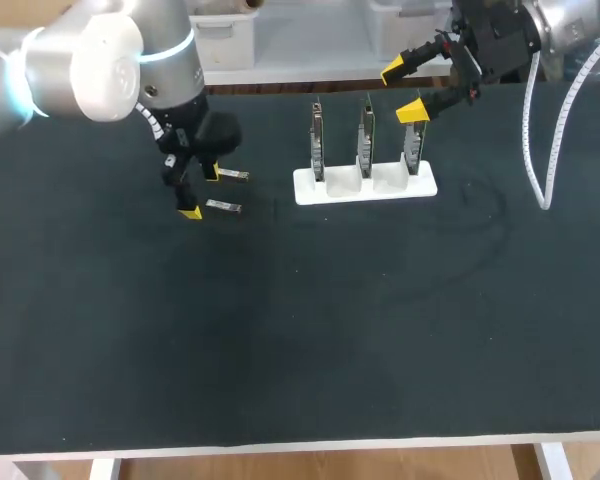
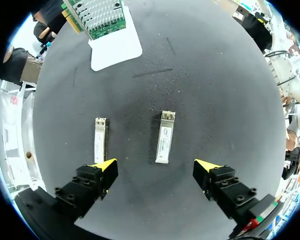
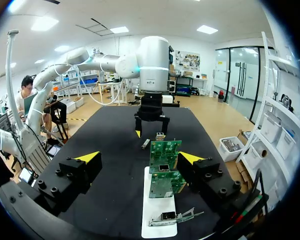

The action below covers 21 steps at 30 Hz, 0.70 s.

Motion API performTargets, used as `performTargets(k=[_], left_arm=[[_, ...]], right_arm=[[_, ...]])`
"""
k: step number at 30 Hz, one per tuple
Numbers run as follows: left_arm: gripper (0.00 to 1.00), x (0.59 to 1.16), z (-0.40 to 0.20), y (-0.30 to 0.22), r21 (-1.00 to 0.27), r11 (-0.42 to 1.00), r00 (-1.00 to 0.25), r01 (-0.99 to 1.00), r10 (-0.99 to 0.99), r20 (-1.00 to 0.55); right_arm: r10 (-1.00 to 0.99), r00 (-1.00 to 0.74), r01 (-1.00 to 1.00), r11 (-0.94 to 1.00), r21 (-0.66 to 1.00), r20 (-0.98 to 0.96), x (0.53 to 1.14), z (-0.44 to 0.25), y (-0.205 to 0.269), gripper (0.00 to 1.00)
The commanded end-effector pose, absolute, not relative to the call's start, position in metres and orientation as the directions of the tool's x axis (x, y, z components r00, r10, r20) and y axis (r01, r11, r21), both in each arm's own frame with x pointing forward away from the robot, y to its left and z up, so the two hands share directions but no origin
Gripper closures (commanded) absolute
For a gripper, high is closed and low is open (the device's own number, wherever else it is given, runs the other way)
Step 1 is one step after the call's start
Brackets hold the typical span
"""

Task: Pick up the optical module with the left hand, and insert it into the network port with the right hand.

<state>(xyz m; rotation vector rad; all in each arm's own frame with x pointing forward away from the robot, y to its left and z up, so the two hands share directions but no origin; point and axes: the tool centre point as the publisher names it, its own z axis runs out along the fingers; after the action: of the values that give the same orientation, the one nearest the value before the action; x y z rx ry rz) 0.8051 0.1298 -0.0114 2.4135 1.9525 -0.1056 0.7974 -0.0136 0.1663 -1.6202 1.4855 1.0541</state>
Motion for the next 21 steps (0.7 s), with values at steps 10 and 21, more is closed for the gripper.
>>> performTargets(k=[10,21], left_arm=[[0.00,0.8096,-0.0118,0.1257,-0.030,-0.211,0.210,0.977,0.977,-0.033],[0.00,0.8063,-0.0147,0.1299,-0.035,-0.197,0.197,0.980,0.980,-0.015]], right_arm=[[-0.434,0.016,-0.993,-0.109,0.035,-0.901,0.7982,0.1665,-0.0136,0.00],[-0.434,0.016,-0.993,-0.109,0.035,-0.901,0.7982,0.1665,-0.0136,0.00]])
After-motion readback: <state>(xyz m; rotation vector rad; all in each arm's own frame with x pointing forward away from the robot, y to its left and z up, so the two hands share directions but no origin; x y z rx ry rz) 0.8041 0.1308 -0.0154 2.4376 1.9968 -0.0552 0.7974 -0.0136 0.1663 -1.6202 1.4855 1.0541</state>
